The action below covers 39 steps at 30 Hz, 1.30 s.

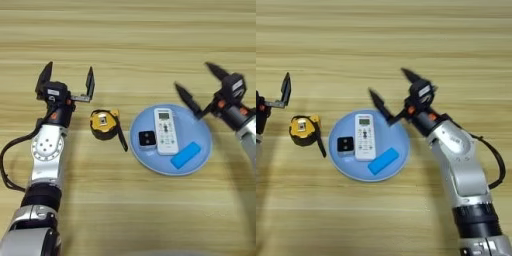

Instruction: Move the objects on the table

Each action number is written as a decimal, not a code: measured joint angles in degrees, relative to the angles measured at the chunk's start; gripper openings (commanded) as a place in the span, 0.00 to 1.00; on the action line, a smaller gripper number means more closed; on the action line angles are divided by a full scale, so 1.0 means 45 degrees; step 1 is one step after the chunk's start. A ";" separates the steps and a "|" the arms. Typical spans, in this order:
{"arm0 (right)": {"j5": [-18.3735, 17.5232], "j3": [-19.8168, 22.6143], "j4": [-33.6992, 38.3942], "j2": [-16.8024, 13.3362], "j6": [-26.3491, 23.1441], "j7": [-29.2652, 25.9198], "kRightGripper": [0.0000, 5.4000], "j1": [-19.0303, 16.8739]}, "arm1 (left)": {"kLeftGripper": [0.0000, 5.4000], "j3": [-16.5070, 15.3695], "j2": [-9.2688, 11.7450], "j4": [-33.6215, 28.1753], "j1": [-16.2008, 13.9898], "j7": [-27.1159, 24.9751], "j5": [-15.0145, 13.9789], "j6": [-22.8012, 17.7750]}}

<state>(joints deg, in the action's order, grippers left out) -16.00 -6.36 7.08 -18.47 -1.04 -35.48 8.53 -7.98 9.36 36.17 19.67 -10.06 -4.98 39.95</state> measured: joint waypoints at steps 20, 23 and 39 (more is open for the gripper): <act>0.1744 -0.2210 -0.4572 -0.1961 0.0230 -0.6304 1.00 0.4975 | 1.00 -0.0018 -0.0386 0.0646 0.0246 0.0179 0.0010 0.0564; 0.1790 -0.2560 -0.4827 -0.1952 0.0230 -0.7074 1.00 0.5469 | 1.00 0.0010 -0.0448 0.0652 0.0246 0.0184 0.0014 0.0645; 0.3779 -0.4553 -0.5658 -0.0890 -0.1179 -0.7476 1.00 0.6425 | 1.00 0.0107 -0.0754 0.0658 0.0247 0.0218 0.0021 0.0698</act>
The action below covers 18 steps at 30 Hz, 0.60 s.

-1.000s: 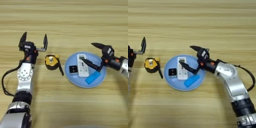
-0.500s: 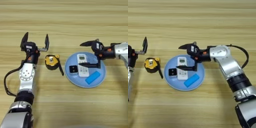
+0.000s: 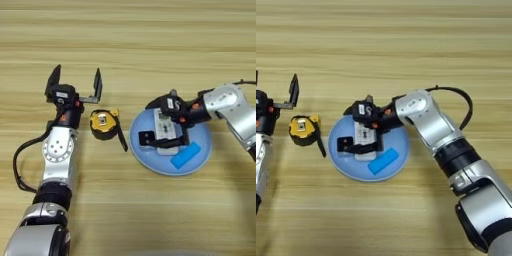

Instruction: Move the objects on the table

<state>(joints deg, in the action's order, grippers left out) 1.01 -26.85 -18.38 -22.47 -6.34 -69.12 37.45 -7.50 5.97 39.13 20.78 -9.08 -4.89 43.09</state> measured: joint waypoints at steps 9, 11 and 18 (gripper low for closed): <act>0.0609 -0.0300 -0.0519 0.0301 -0.0360 0.0276 0.96 -0.0005 | 1.00 0.0000 -0.0065 0.0005 0.0000 0.0002 0.0000 0.0002; 0.0764 -0.0407 -0.0686 0.0364 -0.0355 0.0352 0.92 -0.0006 | 1.00 0.0001 -0.0067 0.0005 0.0000 0.0003 0.0002 0.0002; 0.1171 -0.0599 -0.1394 0.0605 -0.0316 0.0559 0.75 -0.0025 | 1.00 0.0057 -0.0114 0.0006 0.0000 0.0024 0.0046 0.0007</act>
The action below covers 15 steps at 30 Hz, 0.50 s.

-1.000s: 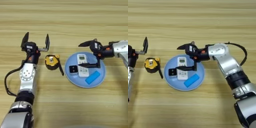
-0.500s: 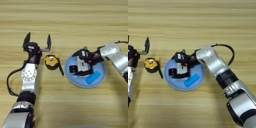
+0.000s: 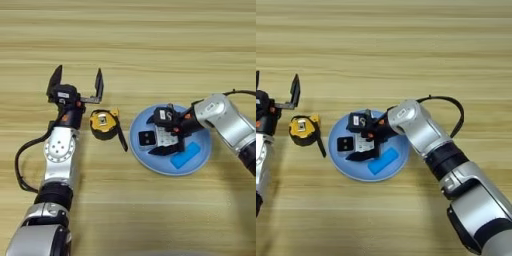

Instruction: Move the objects on the table

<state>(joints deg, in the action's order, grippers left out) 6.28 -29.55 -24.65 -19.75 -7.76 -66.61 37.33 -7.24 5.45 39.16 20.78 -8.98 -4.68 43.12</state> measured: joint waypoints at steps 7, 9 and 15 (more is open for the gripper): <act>0.0253 -0.0063 -0.0477 0.0269 0.0224 0.0046 0.59 -0.0003 | 1.00 0.0095 -0.0036 0.0000 0.0000 0.0083 0.0008 0.0007; 0.0289 -0.0062 -0.0509 0.0326 0.0254 0.0046 0.55 -0.0003 | 1.00 0.0133 -0.0037 0.0000 0.0000 0.0105 0.0014 0.0008; 0.0315 -0.0040 -0.0629 0.0413 0.0489 0.0050 0.46 -0.0002 | 1.00 0.0170 -0.0037 0.0004 0.0001 0.0197 0.0036 0.0031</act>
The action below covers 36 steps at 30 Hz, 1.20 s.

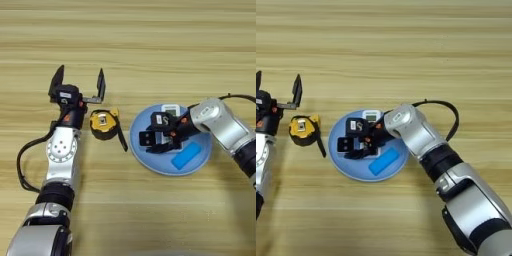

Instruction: Move the objects on the table

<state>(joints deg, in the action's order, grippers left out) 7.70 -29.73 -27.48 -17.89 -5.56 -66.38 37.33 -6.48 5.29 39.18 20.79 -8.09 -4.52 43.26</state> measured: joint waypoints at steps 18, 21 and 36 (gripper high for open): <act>-0.0520 0.0837 0.0791 -0.0303 -0.0002 -0.0077 0.46 -0.0042 | 1.00 0.0073 0.0003 0.0205 0.0038 -0.0085 0.0029 0.0073; -0.0806 0.1215 0.1348 -0.0607 -0.0061 -0.0131 0.46 -0.0186 | 1.00 0.0167 0.0006 0.0120 0.0031 -0.0316 -0.0023 0.0064; -0.2440 0.2788 0.3681 -0.1666 -0.0826 -0.0270 0.46 -0.0911 | 1.00 0.1124 0.0111 -0.2706 -0.0892 -0.4784 -0.2647 -0.1415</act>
<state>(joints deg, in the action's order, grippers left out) -3.28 -17.18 -10.91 -25.39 -9.28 -67.59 33.23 -1.42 5.78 27.00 16.77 -29.62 -16.43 36.89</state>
